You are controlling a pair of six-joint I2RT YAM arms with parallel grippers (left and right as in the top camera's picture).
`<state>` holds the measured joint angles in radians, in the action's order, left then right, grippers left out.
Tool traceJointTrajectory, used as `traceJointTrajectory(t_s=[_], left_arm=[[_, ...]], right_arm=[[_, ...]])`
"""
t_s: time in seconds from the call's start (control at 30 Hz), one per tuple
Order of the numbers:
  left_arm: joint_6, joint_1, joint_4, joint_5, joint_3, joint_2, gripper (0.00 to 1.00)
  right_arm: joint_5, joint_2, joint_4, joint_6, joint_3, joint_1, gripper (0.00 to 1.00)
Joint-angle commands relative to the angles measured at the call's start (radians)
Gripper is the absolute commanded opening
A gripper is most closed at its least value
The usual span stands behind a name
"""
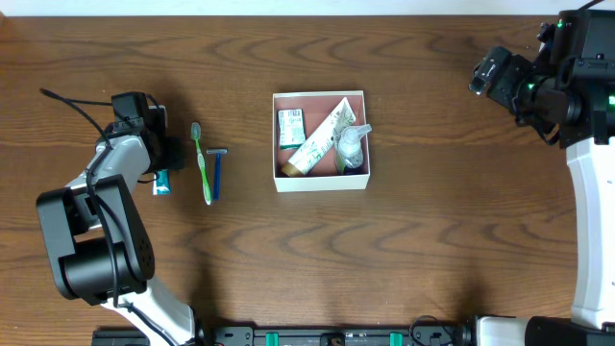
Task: Pack container
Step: 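Move the left gripper over the Colgate toothpaste tube and grasp it, then lift the toothpaste tube and lower it into the box's left side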
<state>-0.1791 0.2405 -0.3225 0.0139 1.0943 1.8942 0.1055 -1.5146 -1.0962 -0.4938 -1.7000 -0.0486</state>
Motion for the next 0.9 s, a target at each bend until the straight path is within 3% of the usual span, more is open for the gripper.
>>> traceJointTrajectory(t_s=[0.0,0.1,0.23,0.33,0.87], left_arm=[[-0.003,0.002,-0.006,-0.003,0.003,0.034,0.53],[-0.003,0.002,-0.005,-0.003,0.004,0.032,0.51],[-0.003,0.002,-0.005,-0.003,0.004,0.029,0.34],[-0.003,0.002,-0.006,-0.003,0.004,0.018,0.27],[0.043,-0.013,-0.033,-0.002,0.004,-0.17,0.19]], right_arm=[[0.007,-0.004,0.0,-0.006,-0.005,-0.005,0.99],[0.007,-0.004,0.0,-0.006,-0.005,-0.005,0.99],[0.007,-0.004,0.0,-0.006,-0.005,-0.005,0.99],[0.007,-0.004,0.0,-0.006,-0.005,-0.005,0.99],[0.007,-0.004,0.0,-0.006,-0.005,-0.005,0.99]])
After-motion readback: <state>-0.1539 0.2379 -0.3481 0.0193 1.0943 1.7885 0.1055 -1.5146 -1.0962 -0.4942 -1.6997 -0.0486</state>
